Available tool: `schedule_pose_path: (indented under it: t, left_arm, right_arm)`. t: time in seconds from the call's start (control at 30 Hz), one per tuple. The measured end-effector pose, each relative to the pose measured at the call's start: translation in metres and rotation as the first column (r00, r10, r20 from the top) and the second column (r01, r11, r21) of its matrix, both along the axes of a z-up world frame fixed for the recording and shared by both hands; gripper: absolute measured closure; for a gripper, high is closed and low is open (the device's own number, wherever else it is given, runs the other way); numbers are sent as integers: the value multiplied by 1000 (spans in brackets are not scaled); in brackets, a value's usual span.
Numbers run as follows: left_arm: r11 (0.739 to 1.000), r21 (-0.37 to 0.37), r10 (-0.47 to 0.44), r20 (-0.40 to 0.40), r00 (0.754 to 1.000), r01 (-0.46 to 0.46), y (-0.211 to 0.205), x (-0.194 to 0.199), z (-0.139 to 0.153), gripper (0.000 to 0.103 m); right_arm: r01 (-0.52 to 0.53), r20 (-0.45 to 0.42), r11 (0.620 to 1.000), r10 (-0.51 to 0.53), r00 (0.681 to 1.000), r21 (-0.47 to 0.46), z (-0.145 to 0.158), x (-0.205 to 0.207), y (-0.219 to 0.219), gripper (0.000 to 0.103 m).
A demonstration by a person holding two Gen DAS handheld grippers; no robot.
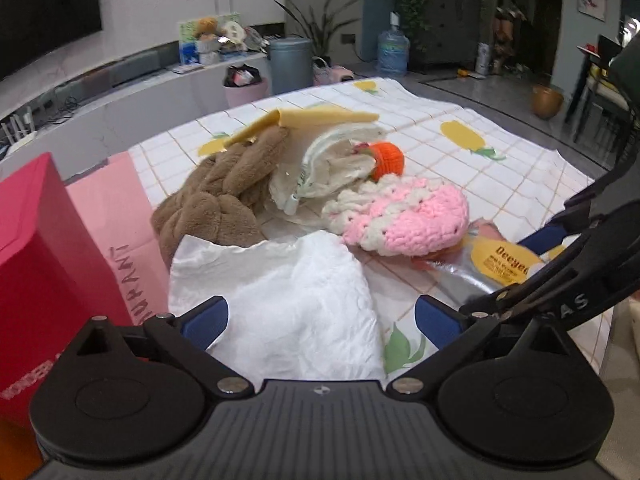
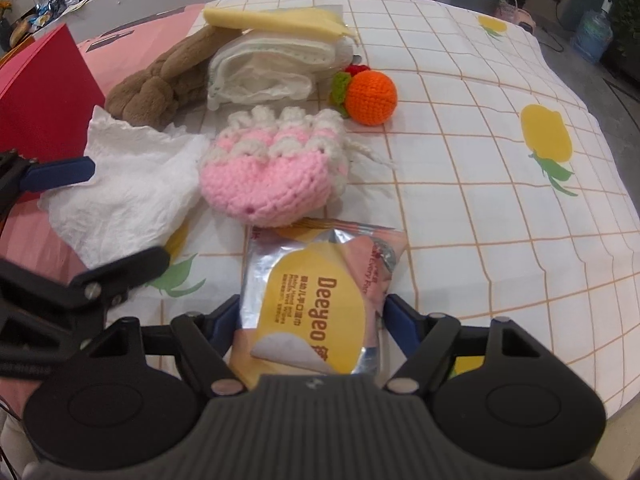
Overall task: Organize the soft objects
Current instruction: 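Grasp the white tissue with the left gripper while the right holds the packet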
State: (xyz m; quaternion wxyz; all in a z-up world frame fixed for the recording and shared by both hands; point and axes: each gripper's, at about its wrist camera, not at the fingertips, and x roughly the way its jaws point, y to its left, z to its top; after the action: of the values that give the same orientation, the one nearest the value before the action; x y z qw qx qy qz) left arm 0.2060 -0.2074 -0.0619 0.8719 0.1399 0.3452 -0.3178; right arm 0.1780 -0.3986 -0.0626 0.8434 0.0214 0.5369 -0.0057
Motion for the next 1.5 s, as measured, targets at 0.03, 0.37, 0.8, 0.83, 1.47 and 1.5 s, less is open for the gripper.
schedule_pose_path:
  t: [0.03,0.37,0.8,0.83,1.47,1.5]
  left_arm:
    - [1000,11,-8,-6,1000,8,-1,3,-2,0]
    - [999,14,-47,-24,999,48,1,12,-14,0]
    - [999,-31,14,25,1000,-13,10,9,-28,0]
    - [999,-38,11,33,999,-10,13,8,-28,0]
    - [998,39,44,119,992,-49,-3,-15,-15,78]
    - [998,30,56,113,992,-60,-4,-16,-13,78]
  right_arm:
    - [-3,-1,1000,3,1000,-3,0,0,1,28]
    - [-28,-8,999,28,1000,-14,0,2,1,27]
    - [-41,-6,999,41,999,-16,-1,1,1,25]
    - [-42,-5,999,42,999,-16,0,1,1,25]
    - [-52,2,999,52,999,-16,1,0,2,25]
    - [-52,5,999,52,999,-17,2,0,2,26]
